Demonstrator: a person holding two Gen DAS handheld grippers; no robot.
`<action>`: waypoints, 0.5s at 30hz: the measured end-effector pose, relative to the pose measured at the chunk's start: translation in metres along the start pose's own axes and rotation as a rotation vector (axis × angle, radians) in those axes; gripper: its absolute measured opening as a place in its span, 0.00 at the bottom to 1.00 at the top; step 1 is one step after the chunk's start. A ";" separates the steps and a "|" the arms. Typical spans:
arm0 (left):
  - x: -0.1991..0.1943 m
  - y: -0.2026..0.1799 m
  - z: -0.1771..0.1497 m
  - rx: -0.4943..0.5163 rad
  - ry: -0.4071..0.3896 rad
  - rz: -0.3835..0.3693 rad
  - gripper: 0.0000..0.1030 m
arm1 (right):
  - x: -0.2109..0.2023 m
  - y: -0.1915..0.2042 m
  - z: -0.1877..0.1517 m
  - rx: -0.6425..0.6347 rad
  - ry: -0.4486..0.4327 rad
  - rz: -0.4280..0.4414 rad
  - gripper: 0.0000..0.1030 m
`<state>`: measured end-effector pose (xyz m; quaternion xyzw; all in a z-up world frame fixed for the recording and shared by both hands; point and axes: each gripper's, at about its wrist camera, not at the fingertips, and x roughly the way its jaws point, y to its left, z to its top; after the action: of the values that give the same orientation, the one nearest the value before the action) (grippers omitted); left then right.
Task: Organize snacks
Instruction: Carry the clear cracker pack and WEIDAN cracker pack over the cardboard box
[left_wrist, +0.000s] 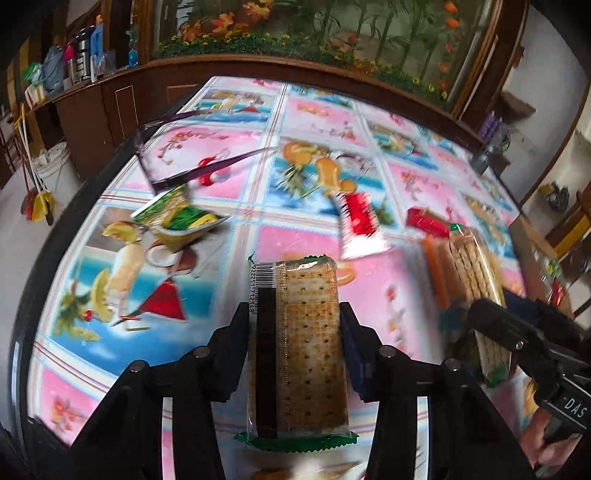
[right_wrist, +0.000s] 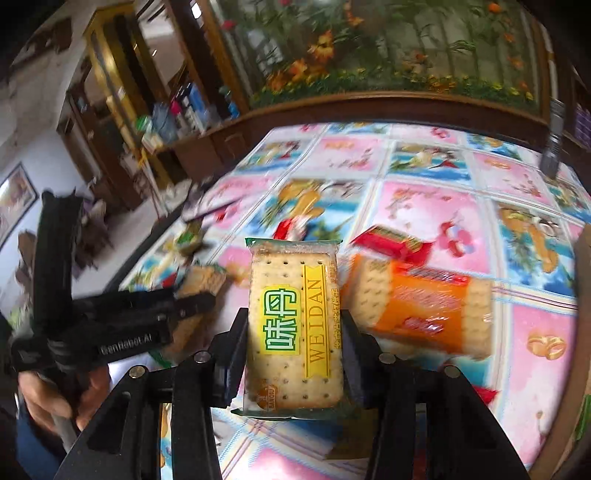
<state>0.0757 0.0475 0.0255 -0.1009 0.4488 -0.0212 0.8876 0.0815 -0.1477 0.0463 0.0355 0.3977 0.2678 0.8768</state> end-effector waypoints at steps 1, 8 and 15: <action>-0.001 -0.006 0.001 0.007 -0.017 0.010 0.44 | -0.003 -0.002 0.000 0.019 -0.008 0.013 0.49; -0.003 -0.056 0.008 -0.024 -0.145 0.103 0.44 | -0.031 -0.026 0.010 0.118 -0.105 -0.071 0.49; 0.004 -0.080 -0.003 0.105 -0.190 0.139 0.44 | -0.037 -0.037 0.012 0.135 -0.128 -0.130 0.49</action>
<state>0.0800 -0.0313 0.0369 -0.0244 0.3670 0.0264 0.9295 0.0860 -0.1960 0.0692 0.0856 0.3596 0.1800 0.9116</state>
